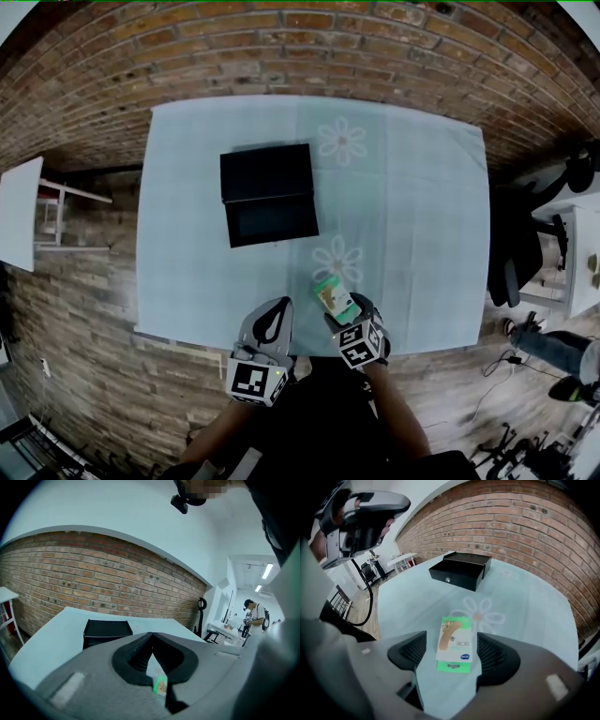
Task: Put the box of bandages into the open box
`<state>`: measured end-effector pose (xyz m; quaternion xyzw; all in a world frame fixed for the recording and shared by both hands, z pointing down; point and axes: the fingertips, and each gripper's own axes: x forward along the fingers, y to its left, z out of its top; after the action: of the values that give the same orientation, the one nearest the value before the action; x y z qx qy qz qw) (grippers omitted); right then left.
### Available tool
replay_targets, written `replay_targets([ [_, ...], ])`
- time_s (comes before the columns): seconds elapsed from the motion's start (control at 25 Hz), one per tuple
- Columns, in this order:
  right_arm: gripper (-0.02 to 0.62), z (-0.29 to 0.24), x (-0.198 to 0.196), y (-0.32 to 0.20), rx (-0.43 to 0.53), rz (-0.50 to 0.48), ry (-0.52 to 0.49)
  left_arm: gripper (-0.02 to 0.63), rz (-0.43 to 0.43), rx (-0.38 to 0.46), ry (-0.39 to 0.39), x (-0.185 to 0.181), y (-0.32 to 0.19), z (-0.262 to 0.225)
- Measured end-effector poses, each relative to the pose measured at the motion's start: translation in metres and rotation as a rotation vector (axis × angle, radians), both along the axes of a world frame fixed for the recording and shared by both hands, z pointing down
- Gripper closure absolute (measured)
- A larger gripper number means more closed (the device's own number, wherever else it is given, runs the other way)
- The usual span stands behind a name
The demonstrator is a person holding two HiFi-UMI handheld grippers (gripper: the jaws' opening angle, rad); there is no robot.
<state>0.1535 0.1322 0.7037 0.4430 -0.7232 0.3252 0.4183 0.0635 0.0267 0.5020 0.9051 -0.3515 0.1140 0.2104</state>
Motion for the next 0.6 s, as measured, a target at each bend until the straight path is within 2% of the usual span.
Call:
replay_targets([
  [0.28,0.238,0.033,0.006,0.010,-0.098,-0.036,0.018,0.606,-0.002,-0.028,-0.008,0.006,-0.001,0.013],
  [0.6,0.229,0.053,0.009,0.019,-0.146,-0.069,0.040,0.606,-0.016,-0.040,-0.022,0.006,-0.005,0.017],
])
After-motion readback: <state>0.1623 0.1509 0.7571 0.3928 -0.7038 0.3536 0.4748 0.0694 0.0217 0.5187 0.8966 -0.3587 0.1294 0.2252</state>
